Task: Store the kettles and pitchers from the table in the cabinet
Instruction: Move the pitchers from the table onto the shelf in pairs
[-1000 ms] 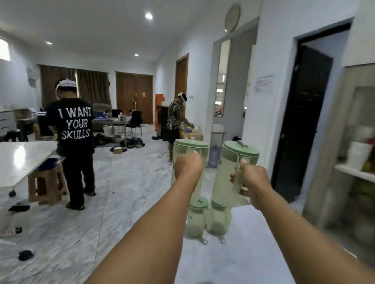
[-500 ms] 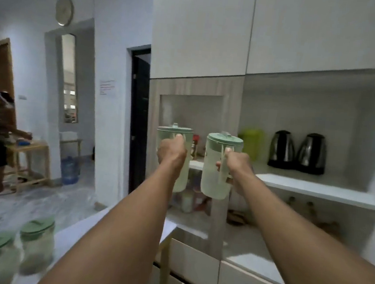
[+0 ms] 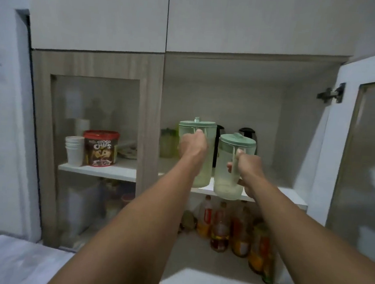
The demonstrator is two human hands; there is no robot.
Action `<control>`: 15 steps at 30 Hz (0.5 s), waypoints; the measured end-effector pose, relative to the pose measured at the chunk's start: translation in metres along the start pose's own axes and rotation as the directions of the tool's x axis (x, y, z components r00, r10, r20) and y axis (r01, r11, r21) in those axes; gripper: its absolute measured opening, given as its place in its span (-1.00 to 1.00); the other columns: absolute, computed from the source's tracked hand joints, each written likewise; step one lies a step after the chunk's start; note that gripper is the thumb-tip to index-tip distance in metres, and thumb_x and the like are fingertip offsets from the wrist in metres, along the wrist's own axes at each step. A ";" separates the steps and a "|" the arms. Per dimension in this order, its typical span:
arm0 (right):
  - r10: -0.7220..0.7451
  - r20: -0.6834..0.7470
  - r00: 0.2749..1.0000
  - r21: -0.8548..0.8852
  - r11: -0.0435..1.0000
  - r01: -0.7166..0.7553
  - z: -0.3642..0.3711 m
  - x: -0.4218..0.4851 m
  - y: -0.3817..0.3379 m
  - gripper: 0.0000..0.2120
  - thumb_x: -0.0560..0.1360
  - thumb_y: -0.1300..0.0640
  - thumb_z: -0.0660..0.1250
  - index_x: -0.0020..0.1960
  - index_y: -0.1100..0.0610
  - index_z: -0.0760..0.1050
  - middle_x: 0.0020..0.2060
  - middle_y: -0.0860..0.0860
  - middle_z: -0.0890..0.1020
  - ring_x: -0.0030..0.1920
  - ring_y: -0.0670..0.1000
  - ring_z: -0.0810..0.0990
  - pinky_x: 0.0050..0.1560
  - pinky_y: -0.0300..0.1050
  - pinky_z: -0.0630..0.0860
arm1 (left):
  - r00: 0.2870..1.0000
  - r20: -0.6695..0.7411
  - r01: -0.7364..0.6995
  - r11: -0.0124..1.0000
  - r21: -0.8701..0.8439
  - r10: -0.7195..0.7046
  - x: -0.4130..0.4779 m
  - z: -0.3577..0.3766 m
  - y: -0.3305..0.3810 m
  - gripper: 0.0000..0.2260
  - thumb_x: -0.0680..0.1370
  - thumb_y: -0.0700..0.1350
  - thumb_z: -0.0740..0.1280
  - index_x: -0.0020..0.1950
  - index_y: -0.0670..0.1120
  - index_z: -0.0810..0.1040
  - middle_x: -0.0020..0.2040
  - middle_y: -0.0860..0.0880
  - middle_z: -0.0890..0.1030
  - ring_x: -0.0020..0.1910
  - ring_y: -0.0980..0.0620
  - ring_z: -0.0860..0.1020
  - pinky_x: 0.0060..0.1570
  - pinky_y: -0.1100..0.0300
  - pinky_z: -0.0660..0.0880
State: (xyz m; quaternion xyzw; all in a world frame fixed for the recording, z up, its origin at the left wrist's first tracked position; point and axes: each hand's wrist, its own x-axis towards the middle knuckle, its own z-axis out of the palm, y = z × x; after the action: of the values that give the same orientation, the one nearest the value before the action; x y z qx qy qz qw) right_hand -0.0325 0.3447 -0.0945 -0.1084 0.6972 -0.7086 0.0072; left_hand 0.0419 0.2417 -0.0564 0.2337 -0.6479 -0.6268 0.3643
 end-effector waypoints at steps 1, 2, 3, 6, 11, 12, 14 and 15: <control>-0.006 -0.007 1.000 0.006 1.000 0.006 0.005 0.017 0.004 -0.62 0.65 -0.02 0.15 0.29 0.23 0.49 -0.19 0.09 0.69 -0.14 0.08 0.63 0.17 0.13 0.55 | 1.000 -0.009 -0.004 1.000 0.002 0.004 0.019 0.006 -0.006 -0.66 0.59 -0.03 0.15 0.13 -0.22 0.60 0.07 -0.16 0.67 0.05 -0.14 0.64 -0.08 0.10 0.48; -0.008 -0.017 1.000 0.008 1.000 0.008 0.011 0.034 0.009 -0.62 0.65 -0.02 0.15 0.28 0.22 0.49 -0.18 0.10 0.69 -0.14 0.09 0.63 0.16 0.13 0.56 | 1.000 -0.013 0.000 1.000 0.009 0.000 0.039 0.012 -0.014 -0.65 0.58 -0.03 0.16 0.15 -0.22 0.60 0.08 -0.17 0.67 0.07 -0.15 0.63 -0.04 0.09 0.49; -0.007 -0.022 1.000 0.008 1.000 0.007 0.017 0.050 0.014 -0.63 0.65 -0.02 0.15 0.29 0.22 0.48 -0.17 0.10 0.69 -0.13 0.08 0.63 0.16 0.12 0.56 | 1.000 -0.015 0.009 1.000 0.018 -0.009 0.060 0.016 -0.022 -0.65 0.59 -0.02 0.16 0.15 -0.22 0.59 0.08 -0.17 0.67 0.06 -0.15 0.63 -0.03 0.08 0.49; 0.011 -0.004 1.000 -0.013 1.000 -0.011 0.038 0.099 0.024 -0.63 0.66 -0.01 0.15 0.31 0.21 0.47 -0.12 0.12 0.70 -0.13 0.07 0.63 0.04 0.07 0.55 | 0.998 -0.027 0.049 0.998 0.046 -0.047 0.124 0.026 -0.044 -0.66 0.58 -0.04 0.17 0.14 -0.23 0.60 0.06 -0.17 0.67 0.03 -0.15 0.64 -0.07 0.07 0.49; 0.052 0.020 0.998 -0.044 0.998 -0.051 0.084 0.170 0.048 -0.65 0.66 0.03 0.16 0.25 0.28 0.50 -0.11 0.17 0.70 -0.21 0.07 0.60 -0.08 0.00 0.53 | 0.989 -0.077 0.132 0.989 0.063 -0.127 0.220 0.035 -0.097 -0.73 0.60 -0.07 0.19 0.05 -0.21 0.60 -0.01 -0.17 0.66 -0.15 -0.07 0.57 -0.17 0.10 0.46; 0.061 0.031 0.998 -0.055 0.997 -0.059 0.093 0.184 0.055 -0.64 0.66 0.04 0.17 0.22 0.30 0.52 -0.11 0.20 0.69 -0.25 0.07 0.59 -0.17 -0.06 0.50 | 0.984 -0.086 0.159 0.985 0.069 -0.153 0.234 0.037 -0.108 -0.72 0.62 -0.05 0.19 0.04 -0.21 0.59 -0.02 -0.16 0.65 -0.17 -0.06 0.55 -0.20 0.11 0.44; 0.075 0.053 0.996 -0.067 0.995 -0.071 0.114 0.210 0.066 -0.62 0.65 0.04 0.17 0.19 0.34 0.54 -0.13 0.22 0.69 -0.31 0.07 0.57 -0.31 -0.15 0.40 | 0.978 -0.107 0.188 0.979 0.080 -0.179 0.260 0.042 -0.124 -0.69 0.64 -0.03 0.18 0.04 -0.23 0.58 -0.08 -0.14 0.62 -0.19 -0.04 0.53 -0.25 0.14 0.42; 0.081 0.067 0.994 -0.066 0.995 -0.076 0.123 0.223 0.070 -0.61 0.65 0.03 0.17 0.17 0.35 0.54 -0.14 0.22 0.68 -0.34 0.07 0.56 -0.34 -0.16 0.36 | 0.976 -0.118 0.191 0.978 0.085 -0.181 0.272 0.045 -0.129 -0.70 0.64 -0.05 0.18 0.03 -0.24 0.59 -0.09 -0.14 0.61 -0.20 -0.04 0.53 -0.28 0.15 0.40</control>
State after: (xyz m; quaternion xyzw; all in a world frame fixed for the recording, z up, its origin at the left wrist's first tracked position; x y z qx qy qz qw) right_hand -0.2401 0.1851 -0.1315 -0.1055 0.7224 -0.6811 0.0558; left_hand -0.1820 0.0505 -0.1320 0.3447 -0.6313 -0.6127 0.3275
